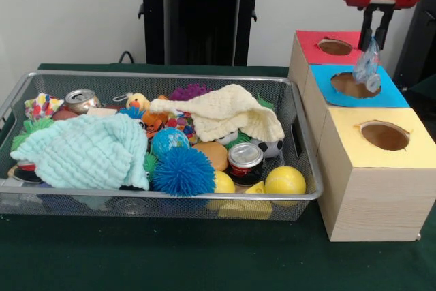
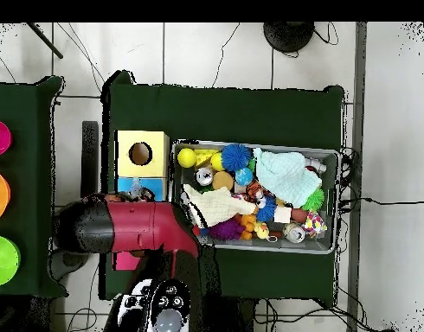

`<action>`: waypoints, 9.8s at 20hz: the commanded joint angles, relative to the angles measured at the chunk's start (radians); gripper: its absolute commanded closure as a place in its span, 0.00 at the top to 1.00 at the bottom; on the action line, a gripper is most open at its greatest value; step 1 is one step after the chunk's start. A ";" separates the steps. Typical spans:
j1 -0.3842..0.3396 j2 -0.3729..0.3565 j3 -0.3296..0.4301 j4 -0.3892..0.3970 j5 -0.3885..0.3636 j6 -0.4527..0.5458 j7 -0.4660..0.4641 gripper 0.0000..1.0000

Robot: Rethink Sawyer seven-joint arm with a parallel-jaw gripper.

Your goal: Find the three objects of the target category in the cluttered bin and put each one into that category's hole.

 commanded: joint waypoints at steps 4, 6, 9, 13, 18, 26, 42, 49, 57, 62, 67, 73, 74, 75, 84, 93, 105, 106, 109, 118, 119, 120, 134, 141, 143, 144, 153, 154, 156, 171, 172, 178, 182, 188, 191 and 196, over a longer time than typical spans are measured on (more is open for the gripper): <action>0.020 0.075 0.016 0.107 0.053 -0.076 0.250 0.00; 0.016 0.087 0.015 0.109 0.053 -0.094 0.242 0.00; 0.006 0.102 0.024 0.114 0.055 -0.121 0.232 0.00; -0.001 0.110 0.025 0.112 0.059 -0.133 0.221 0.00; -0.034 0.113 0.026 0.098 0.046 -0.121 0.180 0.00; -0.081 0.120 0.028 0.074 0.019 -0.112 0.131 0.00; -0.122 0.132 0.054 0.077 -0.009 -0.136 0.118 0.00; -0.115 0.130 0.044 0.069 -0.013 -0.127 0.121 0.00; -0.122 0.118 0.044 0.059 -0.010 -0.085 0.108 0.00; -0.118 0.106 0.041 0.062 -0.009 -0.070 0.108 0.00; -0.116 0.087 0.028 0.057 -0.013 -0.043 0.106 0.00; -0.128 0.076 0.023 0.060 -0.012 -0.062 0.107 0.00; -0.128 0.074 0.021 0.063 -0.011 -0.063 0.110 0.00; -0.132 0.073 0.025 0.066 -0.011 -0.060 0.106 0.00; -0.105 0.078 -0.026 0.029 -0.022 0.018 0.133 1.00; -0.106 0.041 -0.023 0.018 -0.012 0.069 0.116 1.00; -0.089 -0.170 -0.095 -0.159 -0.073 0.573 0.072 1.00; -0.092 -0.170 -0.091 -0.174 -0.078 0.593 0.070 1.00; -0.098 -0.178 -0.080 -0.200 -0.091 0.637 0.071 1.00; -0.210 -0.092 -0.013 -0.267 -0.134 0.573 -0.053 1.00; -0.226 -0.076 -0.003 -0.265 -0.138 0.546 -0.069 1.00; -0.244 -0.063 0.008 -0.259 -0.142 0.515 -0.087 1.00; -0.431 0.001 0.155 -0.113 -0.220 0.220 -0.186 1.00; -0.466 0.045 0.206 -0.096 -0.267 0.134 -0.143 1.00; -0.474 0.061 0.217 -0.107 -0.280 0.122 -0.138 1.00; -0.477 0.070 0.221 -0.114 -0.286 0.115 -0.136 1.00; -0.525 0.132 0.270 -0.159 -0.354 0.084 -0.138 1.00; -0.531 0.135 0.277 -0.162 -0.359 0.084 -0.138 1.00; -0.537 0.140 0.285 -0.163 -0.368 0.080 -0.133 1.00; -0.539 0.095 0.334 -0.053 -0.390 0.049 -0.058 1.00; -0.535 0.085 0.335 -0.039 -0.387 0.048 -0.051 1.00; -0.478 0.051 0.321 0.034 -0.372 0.020 0.040 1.00; -0.457 0.052 0.304 0.056 -0.372 -0.015 0.071 1.00; -0.468 0.062 0.293 0.082 -0.376 -0.054 0.060 1.00; -0.462 0.083 0.275 0.096 -0.390 -0.093 0.074 1.00; -0.481 0.120 0.263 0.109 -0.413 -0.153 0.063 1.00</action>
